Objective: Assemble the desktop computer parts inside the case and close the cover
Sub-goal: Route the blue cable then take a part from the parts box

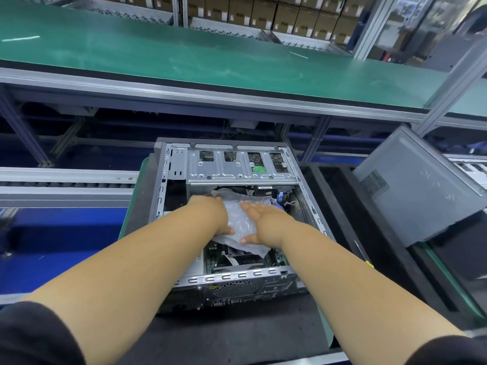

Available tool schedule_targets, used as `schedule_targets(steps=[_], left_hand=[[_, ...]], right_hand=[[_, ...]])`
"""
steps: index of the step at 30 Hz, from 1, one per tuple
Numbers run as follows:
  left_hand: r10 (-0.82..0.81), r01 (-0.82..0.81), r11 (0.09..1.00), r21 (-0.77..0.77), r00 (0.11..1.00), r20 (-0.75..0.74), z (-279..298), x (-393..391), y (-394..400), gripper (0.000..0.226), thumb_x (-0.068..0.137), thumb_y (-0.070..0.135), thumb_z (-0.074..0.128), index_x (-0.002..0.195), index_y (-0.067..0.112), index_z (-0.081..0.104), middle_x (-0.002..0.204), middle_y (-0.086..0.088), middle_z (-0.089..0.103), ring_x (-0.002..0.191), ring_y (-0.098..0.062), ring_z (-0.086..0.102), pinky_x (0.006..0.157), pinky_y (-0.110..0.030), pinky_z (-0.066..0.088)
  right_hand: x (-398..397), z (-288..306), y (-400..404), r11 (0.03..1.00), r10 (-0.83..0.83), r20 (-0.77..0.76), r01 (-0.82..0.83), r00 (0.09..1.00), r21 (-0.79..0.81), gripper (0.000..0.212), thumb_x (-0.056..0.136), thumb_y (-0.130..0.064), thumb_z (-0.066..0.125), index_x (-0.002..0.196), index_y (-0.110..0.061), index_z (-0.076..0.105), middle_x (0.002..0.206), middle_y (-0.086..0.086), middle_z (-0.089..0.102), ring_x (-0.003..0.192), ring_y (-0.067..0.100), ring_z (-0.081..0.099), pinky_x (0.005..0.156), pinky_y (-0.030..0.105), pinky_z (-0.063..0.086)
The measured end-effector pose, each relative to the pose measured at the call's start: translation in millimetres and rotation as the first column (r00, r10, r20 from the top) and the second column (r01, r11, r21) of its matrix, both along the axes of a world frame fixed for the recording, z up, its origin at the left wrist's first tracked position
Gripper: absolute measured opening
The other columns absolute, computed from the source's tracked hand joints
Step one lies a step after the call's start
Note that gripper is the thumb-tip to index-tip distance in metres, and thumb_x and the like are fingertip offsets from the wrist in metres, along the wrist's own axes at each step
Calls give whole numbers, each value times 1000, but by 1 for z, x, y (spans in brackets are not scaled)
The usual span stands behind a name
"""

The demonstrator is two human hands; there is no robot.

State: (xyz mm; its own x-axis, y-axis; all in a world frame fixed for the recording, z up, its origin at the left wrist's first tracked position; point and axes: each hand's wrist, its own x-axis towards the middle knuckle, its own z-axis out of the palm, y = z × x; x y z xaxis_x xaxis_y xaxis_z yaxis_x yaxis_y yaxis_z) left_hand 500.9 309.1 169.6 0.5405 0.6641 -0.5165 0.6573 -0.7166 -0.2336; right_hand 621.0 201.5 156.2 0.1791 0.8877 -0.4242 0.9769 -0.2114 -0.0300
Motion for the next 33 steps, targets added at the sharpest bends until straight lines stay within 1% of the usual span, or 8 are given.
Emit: schedule_targets(steps=[3, 6, 9, 16, 19, 24, 28, 33], left_hand=[[-29, 22, 999, 40, 981, 191, 0, -10, 2, 103, 79, 76, 51, 153, 12, 19, 146, -8, 42, 129, -30, 45, 101, -43, 39], [-60, 38, 996, 78, 955, 292, 0, -20, 4, 87, 80, 70, 53, 146, 15, 35, 136, -7, 48, 122, -28, 49, 97, -40, 39], [-83, 60, 995, 80, 937, 338, 2, -24, 4, 74, 82, 64, 54, 139, 18, 44, 129, -5, 51, 116, -28, 52, 92, -40, 40], [-118, 108, 993, 50, 913, 391, 8, -28, 0, 62, 85, 59, 53, 135, 24, 47, 129, -3, 50, 114, -27, 53, 89, -39, 41], [-117, 124, 992, 4, 923, 367, 11, -29, 0, 63, 82, 53, 57, 138, 27, 46, 136, -1, 48, 118, -26, 52, 93, -40, 43], [-154, 201, 979, -45, 858, 490, 25, -30, -3, 44, 73, 51, 58, 114, 36, 56, 118, 7, 55, 103, -19, 57, 79, -35, 49], [-101, 210, 973, -93, 755, 648, 35, -27, -10, 62, 77, 45, 69, 136, 40, 48, 131, 10, 50, 119, -17, 52, 91, -34, 47], [-30, 179, 979, -100, 609, 793, 51, -12, -36, 42, 87, 40, 64, 129, 37, 58, 125, 11, 57, 112, -13, 56, 94, -33, 46]], right_hand=[[-2, 5, -5, 988, 20, 42, -26, 999, 152, 101, 86, -61, 62, 159, -17, 10, 165, 4, 18, 151, 19, 18, 122, 33, 1], [-9, 8, -8, 952, 23, 106, -54, 994, 301, 86, 81, -55, 71, 149, -15, 39, 152, 6, 40, 141, 26, 34, 119, 36, 22], [-20, 8, -8, 915, -105, 187, 21, 977, 404, 72, 77, -49, 75, 134, -14, 49, 130, 7, 45, 117, 27, 43, 95, 36, 40], [-29, 12, 3, 991, -109, -52, 113, 993, 73, 84, 97, -34, 56, 159, -10, 5, 166, 3, 5, 150, 24, 7, 122, 35, 9], [-29, 20, 8, 992, -127, -107, 128, 986, 2, 84, 97, -35, 54, 159, -12, 2, 167, 4, 3, 152, 23, 4, 121, 34, 5], [-18, 30, 1, 973, -157, -273, 196, 949, 120, 75, 91, -26, 61, 156, -15, 26, 159, 4, 31, 146, 25, 28, 117, 38, 29], [-3, 43, -15, 901, -160, -376, 291, 912, 322, 49, 89, -21, 62, 138, -26, 56, 137, -3, 57, 124, 18, 54, 101, 33, 44], [23, 57, -44, 727, -123, -518, 432, 846, 533, 23, 92, -19, 63, 111, -27, 72, 98, -17, 65, 94, 8, 62, 87, 31, 51]])
